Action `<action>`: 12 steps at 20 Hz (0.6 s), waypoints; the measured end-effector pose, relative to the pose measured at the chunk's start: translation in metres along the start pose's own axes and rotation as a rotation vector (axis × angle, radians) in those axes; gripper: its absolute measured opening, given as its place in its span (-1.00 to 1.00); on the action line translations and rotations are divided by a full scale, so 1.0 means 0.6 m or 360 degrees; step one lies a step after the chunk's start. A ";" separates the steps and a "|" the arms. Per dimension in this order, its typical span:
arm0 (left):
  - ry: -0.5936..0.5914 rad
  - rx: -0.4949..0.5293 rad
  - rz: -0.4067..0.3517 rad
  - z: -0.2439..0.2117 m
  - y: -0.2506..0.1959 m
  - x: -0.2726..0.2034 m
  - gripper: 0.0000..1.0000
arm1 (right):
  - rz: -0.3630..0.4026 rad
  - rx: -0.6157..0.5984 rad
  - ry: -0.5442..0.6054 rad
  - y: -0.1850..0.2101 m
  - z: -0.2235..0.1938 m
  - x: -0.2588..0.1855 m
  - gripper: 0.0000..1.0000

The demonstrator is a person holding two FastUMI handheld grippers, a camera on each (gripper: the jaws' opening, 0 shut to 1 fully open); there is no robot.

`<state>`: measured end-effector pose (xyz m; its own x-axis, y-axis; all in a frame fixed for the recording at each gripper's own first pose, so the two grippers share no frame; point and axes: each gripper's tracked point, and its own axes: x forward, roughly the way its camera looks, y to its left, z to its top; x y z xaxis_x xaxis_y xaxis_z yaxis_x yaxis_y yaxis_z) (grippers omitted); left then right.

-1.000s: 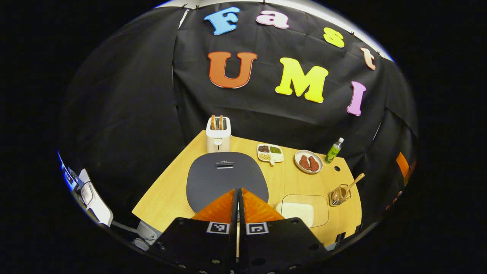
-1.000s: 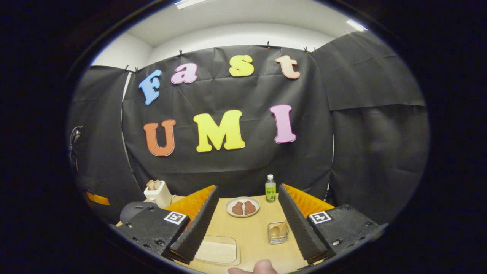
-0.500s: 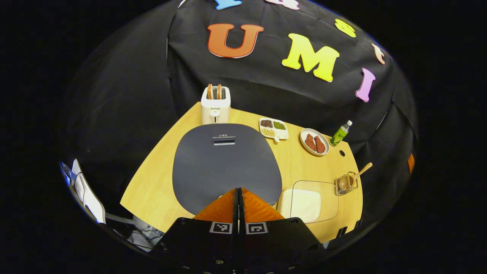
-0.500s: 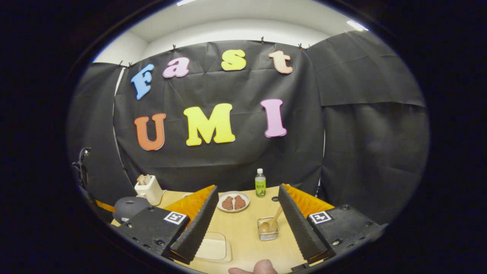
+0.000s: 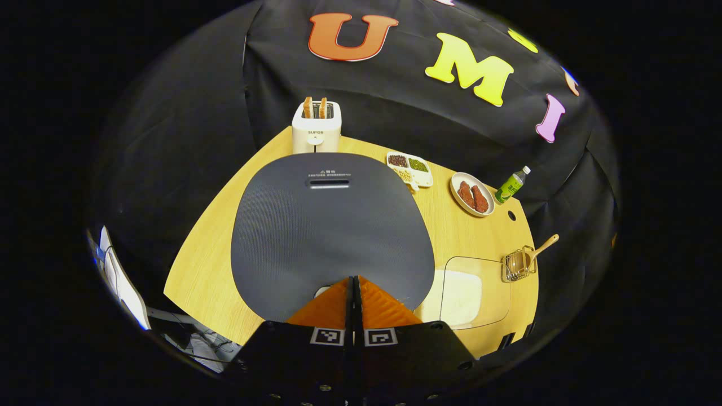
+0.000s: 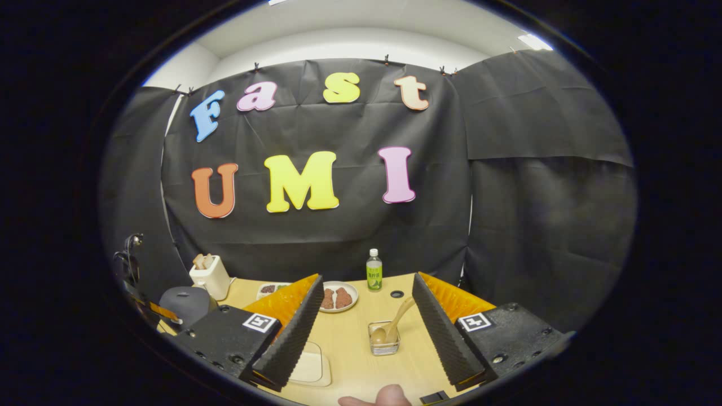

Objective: Close the left gripper, press the button to open the rice cooker; take a wooden spoon from the chopstick holder with the right hand, scoop a spoonful of rice and pour it into the rice cooker, then put the wooden spoon back into the chopstick holder.

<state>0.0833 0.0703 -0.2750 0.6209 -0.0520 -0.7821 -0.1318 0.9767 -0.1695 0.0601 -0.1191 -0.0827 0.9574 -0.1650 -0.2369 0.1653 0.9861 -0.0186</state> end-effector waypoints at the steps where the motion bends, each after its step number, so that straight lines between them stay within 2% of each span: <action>1: 0.0023 -0.0007 -0.0004 -0.006 0.001 0.001 -1.00 | 0.0000 0.0005 -0.0002 0.000 0.001 0.000 1.00; 5: 0.0078 -0.0048 0.0009 -0.019 0.006 0.004 -1.00 | 0.0020 0.0020 0.0008 0.013 -0.007 -0.003 1.00; 7: 0.0016 -0.0015 0.0025 -0.018 0.003 0.003 -0.99 | 0.0042 0.0013 0.0011 0.024 -0.010 -0.007 1.00; 8: 0.0015 -0.0006 0.0028 -0.018 0.003 0.004 -0.99 | 0.0052 0.0004 0.0006 0.028 -0.008 -0.010 0.89; 9: -0.0007 -0.0014 0.0022 -0.012 0.003 0.003 -0.99 | 0.0061 -0.0003 -0.0004 0.031 -0.003 -0.012 1.00; 11: -0.0056 -0.0042 0.0005 -0.003 0.002 -0.004 -0.99 | 0.0066 -0.0008 -0.0032 0.031 0.010 -0.019 1.00; 12: -0.0086 -0.0050 0.0008 0.000 0.003 -0.007 -1.00 | 0.0060 -0.0010 -0.0047 0.027 0.016 -0.023 0.89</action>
<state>0.0806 0.0720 -0.2722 0.6607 -0.0353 -0.7498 -0.1585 0.9698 -0.1853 0.0518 -0.1009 -0.0705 0.9695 -0.1281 -0.2088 0.1276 0.9917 -0.0161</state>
